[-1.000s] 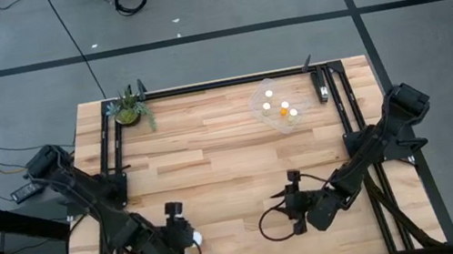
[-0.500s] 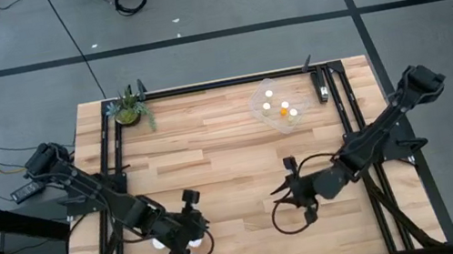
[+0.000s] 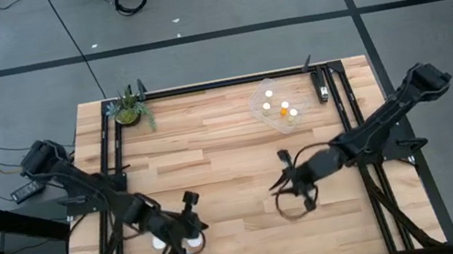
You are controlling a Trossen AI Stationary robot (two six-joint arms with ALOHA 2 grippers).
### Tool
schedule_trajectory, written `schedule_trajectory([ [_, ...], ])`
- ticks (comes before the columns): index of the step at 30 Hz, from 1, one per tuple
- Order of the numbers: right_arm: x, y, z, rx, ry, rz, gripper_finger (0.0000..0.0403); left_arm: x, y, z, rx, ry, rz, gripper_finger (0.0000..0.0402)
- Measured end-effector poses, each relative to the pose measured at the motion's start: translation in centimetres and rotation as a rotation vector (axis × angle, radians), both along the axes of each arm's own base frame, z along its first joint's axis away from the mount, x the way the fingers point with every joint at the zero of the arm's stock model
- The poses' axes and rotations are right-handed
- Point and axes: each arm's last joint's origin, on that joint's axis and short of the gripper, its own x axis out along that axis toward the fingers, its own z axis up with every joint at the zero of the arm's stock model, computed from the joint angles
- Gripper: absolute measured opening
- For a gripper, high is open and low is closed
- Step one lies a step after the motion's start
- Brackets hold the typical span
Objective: Pick and place medicine bottles into bin by pill shape (circle, oval)
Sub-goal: Return to Home Position
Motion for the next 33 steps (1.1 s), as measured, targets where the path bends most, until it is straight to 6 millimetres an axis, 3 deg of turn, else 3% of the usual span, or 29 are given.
schedule_trajectory([
  [7,-3.3,-3.2,-0.7,0.095,-0.107,-0.030,0.0053,-1.5,3.8,0.9,-0.062,-0.121,0.027,0.0017],
  [17,-6.6,-6.0,0.6,0.117,-0.195,-0.097,0.0050,-4.3,8.5,1.7,-0.137,-0.254,0.082,0.0010],
  [33,-9.4,-8.2,2.3,0.122,-0.260,-0.160,0.0051,-6.8,10.0,3.4,-0.149,-0.376,0.073,0.0018],
])
